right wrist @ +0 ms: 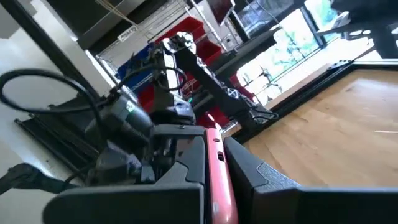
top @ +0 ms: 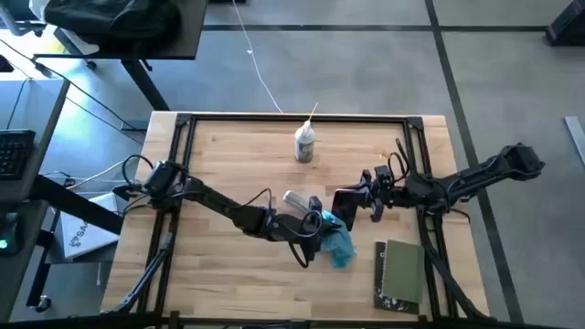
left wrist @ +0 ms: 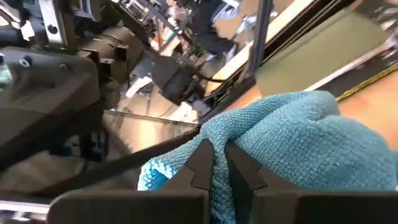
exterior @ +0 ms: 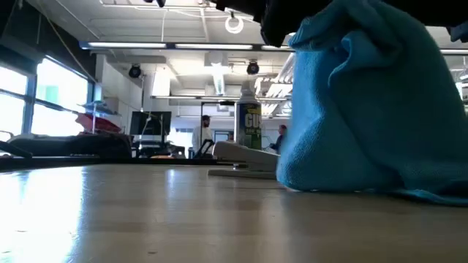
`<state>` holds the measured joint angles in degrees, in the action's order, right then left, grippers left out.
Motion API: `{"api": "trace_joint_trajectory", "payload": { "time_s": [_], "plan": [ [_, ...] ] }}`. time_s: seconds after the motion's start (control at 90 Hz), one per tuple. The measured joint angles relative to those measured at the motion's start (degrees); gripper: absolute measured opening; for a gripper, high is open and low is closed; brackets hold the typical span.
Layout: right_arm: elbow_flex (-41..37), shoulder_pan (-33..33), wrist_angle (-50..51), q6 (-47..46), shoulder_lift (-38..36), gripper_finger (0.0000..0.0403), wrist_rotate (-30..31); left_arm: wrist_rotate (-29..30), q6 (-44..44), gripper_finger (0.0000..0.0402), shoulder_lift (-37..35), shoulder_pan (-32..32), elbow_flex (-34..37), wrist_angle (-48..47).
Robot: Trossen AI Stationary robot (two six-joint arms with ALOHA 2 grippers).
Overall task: Apply microfiber cloth
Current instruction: Wipe the pink phone with the blue microfiber cloth
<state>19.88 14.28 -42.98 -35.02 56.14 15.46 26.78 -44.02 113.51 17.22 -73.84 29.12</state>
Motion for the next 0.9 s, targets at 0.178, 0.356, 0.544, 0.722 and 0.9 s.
{"api": "trace_joint_trajectory", "payload": {
  "time_s": [0.178,0.356,0.544,0.722,0.9],
  "plan": [
    [0.02,0.00,0.09,-1.29,0.02,0.0003,-1.91,3.95,-8.03,0.0000,-3.34,-1.36,-0.13,2.38],
    [0.02,-0.04,-0.27,-1.78,0.07,0.0003,-2.80,1.67,-9.27,0.0000,-7.08,-3.13,-0.17,-0.89],
    [0.02,0.00,-0.94,-2.68,0.09,0.0003,-4.83,-7.72,-2.05,0.0000,-6.60,-4.14,-0.15,-0.83],
    [1.87,-0.82,2.31,-1.76,0.11,0.0003,-4.36,-10.76,2.72,0.0000,-2.09,-3.31,-0.13,-0.89],
    [7.10,-2.56,11.47,-0.98,0.07,0.0003,-5.61,-10.60,3.60,0.0000,3.07,-0.94,-0.01,2.65]
  ]
}}
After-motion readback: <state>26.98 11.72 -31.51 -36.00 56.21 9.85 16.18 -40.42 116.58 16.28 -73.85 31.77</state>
